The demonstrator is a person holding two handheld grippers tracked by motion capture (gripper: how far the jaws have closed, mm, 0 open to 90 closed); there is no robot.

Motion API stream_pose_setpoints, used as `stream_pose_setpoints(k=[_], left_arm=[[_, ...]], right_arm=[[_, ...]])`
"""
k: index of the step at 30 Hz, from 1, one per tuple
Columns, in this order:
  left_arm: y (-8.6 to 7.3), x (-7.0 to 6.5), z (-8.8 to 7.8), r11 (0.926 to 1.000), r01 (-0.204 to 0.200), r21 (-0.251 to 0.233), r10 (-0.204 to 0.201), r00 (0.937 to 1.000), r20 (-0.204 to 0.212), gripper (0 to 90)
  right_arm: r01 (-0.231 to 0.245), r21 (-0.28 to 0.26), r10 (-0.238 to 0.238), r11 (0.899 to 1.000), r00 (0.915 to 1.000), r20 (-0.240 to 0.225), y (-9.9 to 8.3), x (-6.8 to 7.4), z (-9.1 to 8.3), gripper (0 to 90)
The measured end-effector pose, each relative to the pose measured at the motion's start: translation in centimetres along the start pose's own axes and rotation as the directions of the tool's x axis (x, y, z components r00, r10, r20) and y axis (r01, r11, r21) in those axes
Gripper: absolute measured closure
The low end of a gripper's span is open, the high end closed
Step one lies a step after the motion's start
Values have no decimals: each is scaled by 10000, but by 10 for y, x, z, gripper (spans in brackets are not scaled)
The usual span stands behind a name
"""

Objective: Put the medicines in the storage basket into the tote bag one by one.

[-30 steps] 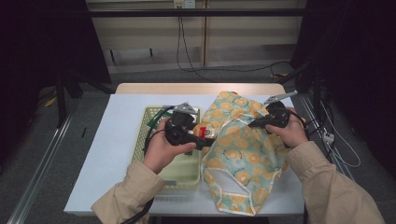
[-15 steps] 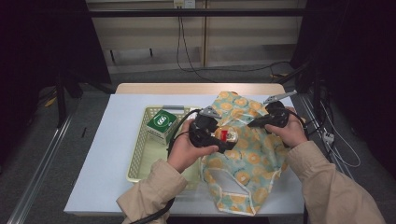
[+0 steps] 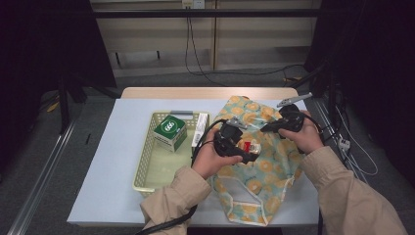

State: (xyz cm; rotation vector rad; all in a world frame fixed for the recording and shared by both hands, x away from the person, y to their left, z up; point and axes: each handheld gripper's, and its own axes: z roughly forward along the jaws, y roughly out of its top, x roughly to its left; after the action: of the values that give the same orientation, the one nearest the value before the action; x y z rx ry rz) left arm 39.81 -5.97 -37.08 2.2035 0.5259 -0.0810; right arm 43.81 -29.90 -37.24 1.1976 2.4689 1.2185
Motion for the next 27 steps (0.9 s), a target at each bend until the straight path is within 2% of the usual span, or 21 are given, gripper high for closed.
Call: stream_pose_setpoints(k=[5, 9, 11, 13, 16, 18, 19, 22, 27], left_arm=[[0, 3, 10, 9997, 158, 183, -157, 9999, -35, 205], [-1, 8, 13, 9991, 125, 408, -109, 9992, -396, 205], [-1, 11, 14, 9989, 273, 394, -255, 9987, -439, 205], [1, 13, 14, 9991, 158, 403, -127, 9971, -748, 205], [3, 16, 13, 9987, 354, 370, -320, 9957, -873, 205], [4, 19, 12, 9983, 472, 351, -426, 9916, -1219, 205], [4, 21, 11, 9984, 462, 337, -422, 9929, -1109, 205], [7, 25, 8, 9982, 550, 229, -516, 9902, -1301, 205], [12, 29, 4, 9985, 491, 258, -446, 9872, -1531, 205]], right_arm=[[0, -72, -1, 10000, 10000, -16, 3, 0, -3, 896], [71, -172, -72, 9998, 10000, -36, 5, 2, -6, 896], [108, -183, -109, 9998, 9999, -71, 6, 3, -8, 896], [167, -177, -168, 9997, 9998, -73, 7, 4, -8, 896], [179, -171, -180, 9997, 9998, -75, 7, 4, -9, 896], [204, -170, -205, 9996, 9998, -77, 7, 4, -10, 896], [199, -187, -200, 9996, 9998, -58, 7, 4, -11, 896], [165, -216, -166, 9996, 9998, -70, 7, 4, -14, 896], [212, -280, -213, 9994, 9998, -24, 8, 4, -19, 896]])
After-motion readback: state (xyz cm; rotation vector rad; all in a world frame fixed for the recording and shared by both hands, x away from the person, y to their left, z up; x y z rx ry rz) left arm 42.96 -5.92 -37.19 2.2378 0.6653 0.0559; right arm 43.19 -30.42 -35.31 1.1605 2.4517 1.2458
